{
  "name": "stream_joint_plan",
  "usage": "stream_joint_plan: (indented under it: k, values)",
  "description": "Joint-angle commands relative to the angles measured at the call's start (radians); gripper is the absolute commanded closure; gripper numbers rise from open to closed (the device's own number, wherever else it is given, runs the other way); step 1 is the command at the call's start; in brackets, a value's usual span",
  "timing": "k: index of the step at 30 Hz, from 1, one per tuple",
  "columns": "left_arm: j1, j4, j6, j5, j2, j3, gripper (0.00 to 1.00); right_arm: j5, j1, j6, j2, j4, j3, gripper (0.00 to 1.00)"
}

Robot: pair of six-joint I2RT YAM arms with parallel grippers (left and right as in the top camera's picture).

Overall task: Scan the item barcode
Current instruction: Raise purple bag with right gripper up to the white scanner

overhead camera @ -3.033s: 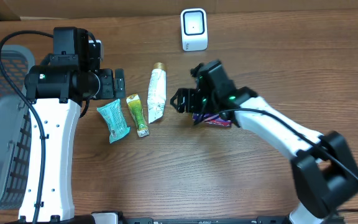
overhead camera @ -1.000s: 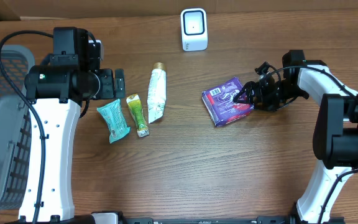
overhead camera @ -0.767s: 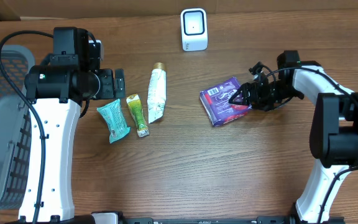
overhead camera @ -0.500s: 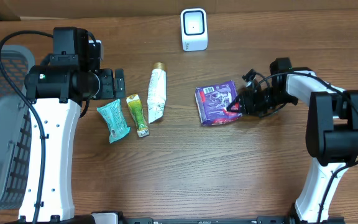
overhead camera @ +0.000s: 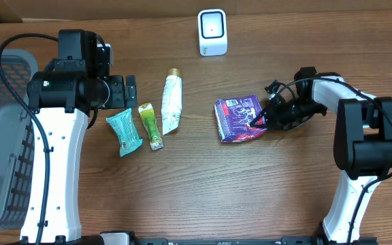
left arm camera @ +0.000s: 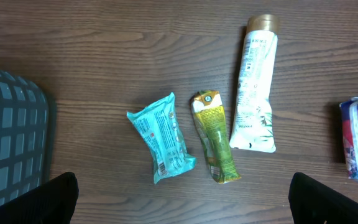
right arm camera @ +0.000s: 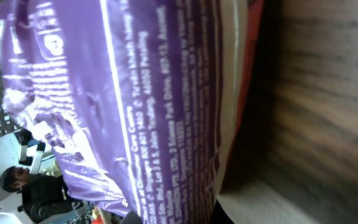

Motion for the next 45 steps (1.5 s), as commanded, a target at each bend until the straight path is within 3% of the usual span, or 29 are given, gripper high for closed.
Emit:
stream_joint_plan:
  k: [1, 7, 11, 15, 17, 21, 27, 33, 39, 45]
  values:
    - [0.000, 0.000, 0.002, 0.011, 0.006, 0.012, 0.01, 0.053, 0.005, 0.021, -0.095, -0.038, 0.091, 0.96]
    - [0.000, 0.000, 0.002, 0.011, 0.006, 0.012, 0.00, 0.387, 0.047, 0.235, -0.270, -0.061, 0.245, 0.96]
    - [0.000, 0.000, 0.002, 0.011, 0.006, 0.012, 0.01, 0.794, 0.153, 0.371, -0.349, -0.019, 0.353, 0.96]
    - [0.000, 0.000, 0.002, 0.011, 0.006, 0.012, 0.01, 1.244, 0.288, 0.382, -0.355, 0.098, 0.420, 0.96]
    - [0.000, 0.000, 0.002, 0.011, 0.006, 0.012, 0.00, 1.444, 0.353, 0.293, -0.353, 0.214, 0.419, 0.96]
    - [0.000, 0.000, 0.002, 0.011, 0.006, 0.012, 0.01, 1.646, 0.440, -0.080, -0.315, 0.509, 0.419, 0.96]
    - [0.000, 0.000, 0.002, 0.011, 0.006, 0.012, 0.01, 1.744, 0.470, -0.553, -0.217, 0.935, 0.419, 0.96]
    - [0.000, 0.000, 0.002, 0.011, 0.006, 0.012, 0.01, 1.745, 0.467, -0.880, -0.067, 1.258, 0.419, 0.96]
    - [0.000, 0.000, 0.002, 0.011, 0.006, 0.012, 0.00, 1.720, 0.467, -1.082, 0.058, 1.411, 0.419, 0.96]
    - [0.000, 0.000, 0.002, 0.011, 0.006, 0.012, 0.00, 1.718, 0.467, -1.138, 0.124, 1.483, 0.419, 0.96]
